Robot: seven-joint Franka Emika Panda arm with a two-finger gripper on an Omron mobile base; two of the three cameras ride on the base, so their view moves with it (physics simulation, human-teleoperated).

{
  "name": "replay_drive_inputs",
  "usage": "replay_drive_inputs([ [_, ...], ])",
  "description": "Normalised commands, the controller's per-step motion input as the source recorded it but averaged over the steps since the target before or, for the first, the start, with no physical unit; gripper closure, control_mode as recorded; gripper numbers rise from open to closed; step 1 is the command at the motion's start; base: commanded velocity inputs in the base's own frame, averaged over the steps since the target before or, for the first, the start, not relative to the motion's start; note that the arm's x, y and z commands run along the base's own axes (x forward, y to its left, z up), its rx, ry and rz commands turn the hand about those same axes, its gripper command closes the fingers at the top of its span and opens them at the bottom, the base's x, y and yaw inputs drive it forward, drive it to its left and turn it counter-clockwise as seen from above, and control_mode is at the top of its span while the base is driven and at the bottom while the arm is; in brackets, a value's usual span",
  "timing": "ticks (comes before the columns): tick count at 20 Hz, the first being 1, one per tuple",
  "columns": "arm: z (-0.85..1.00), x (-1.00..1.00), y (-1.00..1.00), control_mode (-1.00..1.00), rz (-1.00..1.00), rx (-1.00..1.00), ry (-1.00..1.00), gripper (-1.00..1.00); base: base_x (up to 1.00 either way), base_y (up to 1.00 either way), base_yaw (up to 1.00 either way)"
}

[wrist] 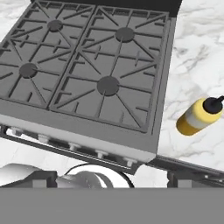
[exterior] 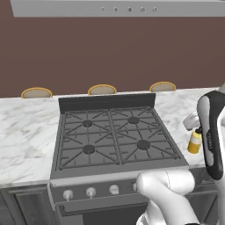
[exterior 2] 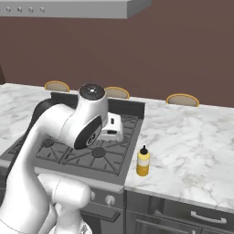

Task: Take 2 condiments from the cabinet and move them on the counter near the stove.Make sure the condiments are lined up with each other, next to each other.

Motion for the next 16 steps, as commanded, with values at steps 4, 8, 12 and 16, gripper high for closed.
replay_drive_inputs([
  [4,0.0,0.0,0.71,-1.0,-0.13,-0.06,-0.09,-1.0,0.0,0.0,0.0],
  [8,0.0,0.0,0.44,-1.0,-0.12,-0.01,-0.01,-1.0,0.0,0.0,0.0],
  [12,0.0,0.02,0.22,-1.0,-0.09,0.0,0.0,-1.0,0.0,0.0,0.0],
  [16,0.16,0.0,0.13,-1.0,-0.14,0.0,-0.03,-1.0,0.0,0.0,0.0],
])
